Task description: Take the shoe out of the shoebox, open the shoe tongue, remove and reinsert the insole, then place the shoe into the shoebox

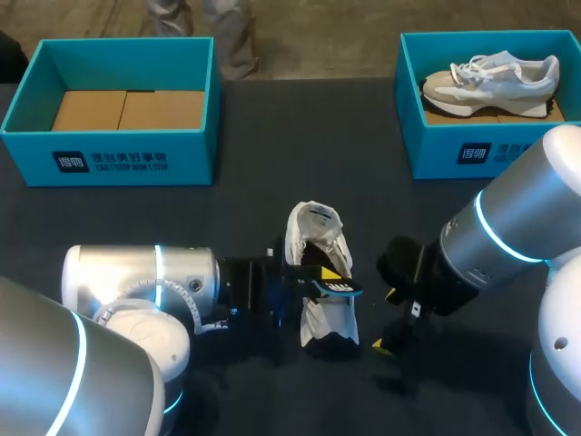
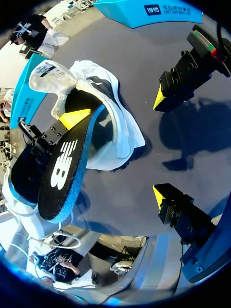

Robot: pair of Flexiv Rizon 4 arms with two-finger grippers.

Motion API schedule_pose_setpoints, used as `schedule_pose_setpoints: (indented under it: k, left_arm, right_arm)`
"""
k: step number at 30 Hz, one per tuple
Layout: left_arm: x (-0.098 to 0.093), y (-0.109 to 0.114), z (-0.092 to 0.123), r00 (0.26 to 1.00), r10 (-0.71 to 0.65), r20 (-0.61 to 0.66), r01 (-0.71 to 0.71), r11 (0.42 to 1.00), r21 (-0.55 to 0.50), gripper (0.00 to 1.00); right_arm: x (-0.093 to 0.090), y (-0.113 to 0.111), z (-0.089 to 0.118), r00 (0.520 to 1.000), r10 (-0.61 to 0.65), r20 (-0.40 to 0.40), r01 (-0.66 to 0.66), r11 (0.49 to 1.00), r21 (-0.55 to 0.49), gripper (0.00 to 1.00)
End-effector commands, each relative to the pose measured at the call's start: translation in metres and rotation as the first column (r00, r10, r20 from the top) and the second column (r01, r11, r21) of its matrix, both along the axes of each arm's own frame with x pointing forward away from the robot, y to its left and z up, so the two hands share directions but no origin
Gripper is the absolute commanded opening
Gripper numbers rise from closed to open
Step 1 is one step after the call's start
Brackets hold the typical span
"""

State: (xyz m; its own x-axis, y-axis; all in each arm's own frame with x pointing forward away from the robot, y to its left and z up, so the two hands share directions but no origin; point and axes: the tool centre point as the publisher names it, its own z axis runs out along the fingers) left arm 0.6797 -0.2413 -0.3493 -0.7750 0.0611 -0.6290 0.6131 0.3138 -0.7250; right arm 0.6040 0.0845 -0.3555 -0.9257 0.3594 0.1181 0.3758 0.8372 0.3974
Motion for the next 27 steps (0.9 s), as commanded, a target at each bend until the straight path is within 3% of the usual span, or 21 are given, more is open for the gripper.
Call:
schedule_pose_setpoints:
  k: [1,5,13,27]
  left_arm:
    - [-0.005,0.002,0.004,1.0,-0.001,-0.002,0.001,1.0,0.001,0.3]
    - [-0.008,0.003,0.008,1.0,-0.003,0.005,0.003,1.0,-0.006,0.35]
    - [-0.017,0.003,0.017,0.999,-0.013,0.031,0.014,1.0,-0.025,0.33]
    - [-0.021,0.003,0.022,0.999,-0.023,0.05,0.024,0.999,-0.028,0.25]
  right_arm:
    - [-0.001,0.0,0.0,1.0,-0.001,0.002,0.001,1.0,0.001,1.0]
    - [-0.001,0.0,0.0,1.0,-0.001,0.002,0.001,1.0,0.001,1.0]
    - [-0.001,0.0,0.0,1.0,-0.001,0.002,0.001,1.0,0.001,1.0]
    - [-0.001,0.0,0.0,1.0,-0.001,0.002,0.001,1.0,0.001,1.0]
